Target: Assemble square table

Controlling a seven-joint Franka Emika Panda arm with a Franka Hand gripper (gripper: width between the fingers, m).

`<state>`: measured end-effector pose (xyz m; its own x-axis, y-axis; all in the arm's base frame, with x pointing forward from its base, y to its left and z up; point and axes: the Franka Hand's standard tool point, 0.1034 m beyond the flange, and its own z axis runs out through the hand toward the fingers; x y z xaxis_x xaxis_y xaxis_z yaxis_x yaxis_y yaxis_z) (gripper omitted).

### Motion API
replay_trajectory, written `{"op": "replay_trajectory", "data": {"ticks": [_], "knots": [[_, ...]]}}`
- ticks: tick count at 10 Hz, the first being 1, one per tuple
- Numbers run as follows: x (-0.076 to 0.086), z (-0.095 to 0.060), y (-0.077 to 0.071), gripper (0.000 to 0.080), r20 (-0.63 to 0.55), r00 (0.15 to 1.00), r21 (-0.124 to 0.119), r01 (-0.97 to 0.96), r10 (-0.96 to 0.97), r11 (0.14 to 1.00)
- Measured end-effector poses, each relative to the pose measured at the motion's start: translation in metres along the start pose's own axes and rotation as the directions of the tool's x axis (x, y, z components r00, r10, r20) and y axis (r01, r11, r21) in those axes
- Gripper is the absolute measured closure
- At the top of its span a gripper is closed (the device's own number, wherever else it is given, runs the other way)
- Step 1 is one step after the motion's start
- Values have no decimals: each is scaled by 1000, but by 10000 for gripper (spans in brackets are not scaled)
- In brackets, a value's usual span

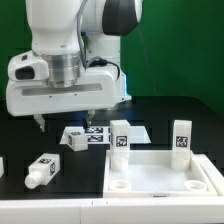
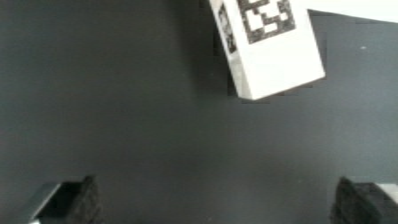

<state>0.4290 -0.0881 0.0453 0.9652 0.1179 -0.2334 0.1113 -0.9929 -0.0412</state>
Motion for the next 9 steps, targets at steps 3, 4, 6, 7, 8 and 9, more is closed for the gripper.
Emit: {"op": "replay_trajectory", "data": {"ticks": [3,4,6,7,8,9], "knots": [[-16,27,-12,150,48,999,4,3,-3,1000],[-18,32,-14,150,58,998,3,6,-6,1000],[-19,38,-11,150,60,998,-3,8,-8,1000],[-19,41,-9,150,59,998,-7,7,-7,1000],[-19,40,-10,273,59,998,-6,8,-7,1000],[-19,40,-10,410,59,998,-6,8,-7,1000]]}}
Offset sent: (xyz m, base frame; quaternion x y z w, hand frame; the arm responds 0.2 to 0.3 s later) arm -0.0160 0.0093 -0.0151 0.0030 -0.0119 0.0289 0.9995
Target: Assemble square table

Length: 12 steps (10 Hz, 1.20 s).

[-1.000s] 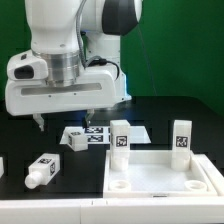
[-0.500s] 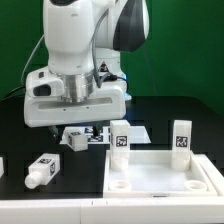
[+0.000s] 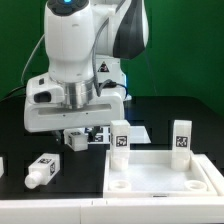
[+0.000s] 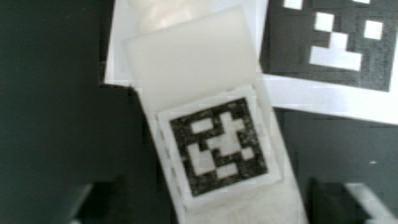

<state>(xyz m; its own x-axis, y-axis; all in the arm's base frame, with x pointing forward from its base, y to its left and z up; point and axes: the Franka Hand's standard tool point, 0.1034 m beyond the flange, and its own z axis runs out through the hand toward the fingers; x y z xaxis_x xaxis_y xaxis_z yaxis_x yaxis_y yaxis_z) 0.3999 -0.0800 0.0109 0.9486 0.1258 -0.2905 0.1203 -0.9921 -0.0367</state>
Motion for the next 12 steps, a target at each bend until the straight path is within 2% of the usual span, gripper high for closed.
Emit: {"op": "replay_trajectory", "data": {"ticks": [1,2,4,5,6,7,8,9,12], "knots": [[0,0,0,410,0,1000,0,0,0,1000],[0,0,0,516,0,1000,0,0,0,1000],[0,0,2,516,-1,1000,2,-18,18,1000],[-3,0,11,516,-3,993,3,-120,120,993],[-8,2,16,516,0,977,16,-215,215,977],[-13,3,19,516,17,953,65,-301,301,951],[-14,3,30,516,39,933,117,-359,357,926],[-10,1,46,515,16,930,125,-365,366,922],[-8,2,44,515,6,932,119,-360,361,926]]}}
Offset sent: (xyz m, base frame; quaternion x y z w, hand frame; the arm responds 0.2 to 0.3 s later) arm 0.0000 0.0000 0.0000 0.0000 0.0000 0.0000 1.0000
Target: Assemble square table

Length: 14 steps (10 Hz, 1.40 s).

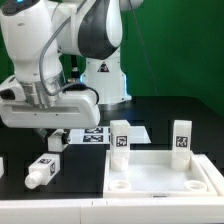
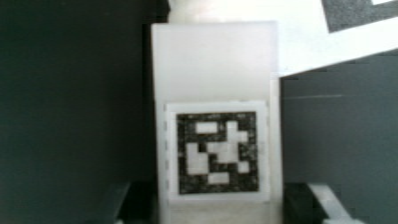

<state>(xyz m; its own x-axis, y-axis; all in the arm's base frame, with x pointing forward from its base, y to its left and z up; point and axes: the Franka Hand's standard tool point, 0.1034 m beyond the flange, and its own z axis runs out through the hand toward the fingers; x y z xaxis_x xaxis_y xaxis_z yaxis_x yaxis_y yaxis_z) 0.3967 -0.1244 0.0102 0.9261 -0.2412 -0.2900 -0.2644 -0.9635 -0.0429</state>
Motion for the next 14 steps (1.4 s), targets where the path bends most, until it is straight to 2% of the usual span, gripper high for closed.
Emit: {"op": "replay_trajectory", "data": {"ticks": [1,2,3,4,6,8,9,10,11,12,14], "knots": [[-1,0,0,354,6,1000,2,0,0,1000],[-2,0,-2,225,34,999,12,0,0,1000],[-1,-3,0,225,59,998,23,-8,7,1000],[1,-10,-1,163,93,996,36,-14,11,999],[5,-22,-4,154,292,956,59,-22,4,998],[18,-31,-1,151,468,883,66,-61,23,996],[26,-32,-1,151,518,855,57,-75,35,996],[25,-29,-5,151,537,843,49,-79,40,996],[20,-28,-4,151,581,813,53,-87,40,995],[21,-24,-4,151,577,816,51,-83,39,995],[7,-11,-6,151,609,792,48,-93,45,994]]}}
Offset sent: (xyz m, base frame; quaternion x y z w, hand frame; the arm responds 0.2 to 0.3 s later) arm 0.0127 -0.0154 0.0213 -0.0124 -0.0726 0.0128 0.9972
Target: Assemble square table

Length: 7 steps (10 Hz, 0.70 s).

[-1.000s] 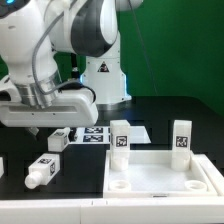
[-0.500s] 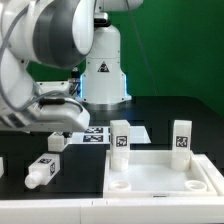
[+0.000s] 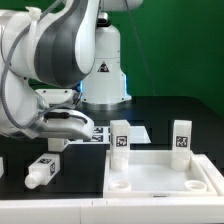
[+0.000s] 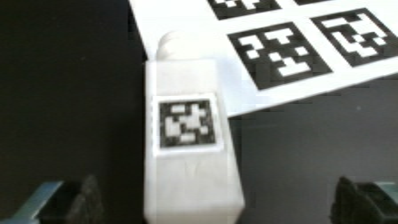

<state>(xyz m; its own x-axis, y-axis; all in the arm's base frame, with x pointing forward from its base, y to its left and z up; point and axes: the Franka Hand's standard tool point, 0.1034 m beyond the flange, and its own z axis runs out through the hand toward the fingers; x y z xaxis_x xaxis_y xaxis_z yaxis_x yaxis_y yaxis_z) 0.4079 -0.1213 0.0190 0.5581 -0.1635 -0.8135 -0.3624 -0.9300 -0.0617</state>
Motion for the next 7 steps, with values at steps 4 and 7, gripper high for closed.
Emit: {"op": "replay_trajectory", "data": {"ticks": [4,7], "knots": [[-1,26,5,151,21,1000,-4,-19,19,1000],[-1,26,5,417,21,1000,-4,-20,20,1000]]}}
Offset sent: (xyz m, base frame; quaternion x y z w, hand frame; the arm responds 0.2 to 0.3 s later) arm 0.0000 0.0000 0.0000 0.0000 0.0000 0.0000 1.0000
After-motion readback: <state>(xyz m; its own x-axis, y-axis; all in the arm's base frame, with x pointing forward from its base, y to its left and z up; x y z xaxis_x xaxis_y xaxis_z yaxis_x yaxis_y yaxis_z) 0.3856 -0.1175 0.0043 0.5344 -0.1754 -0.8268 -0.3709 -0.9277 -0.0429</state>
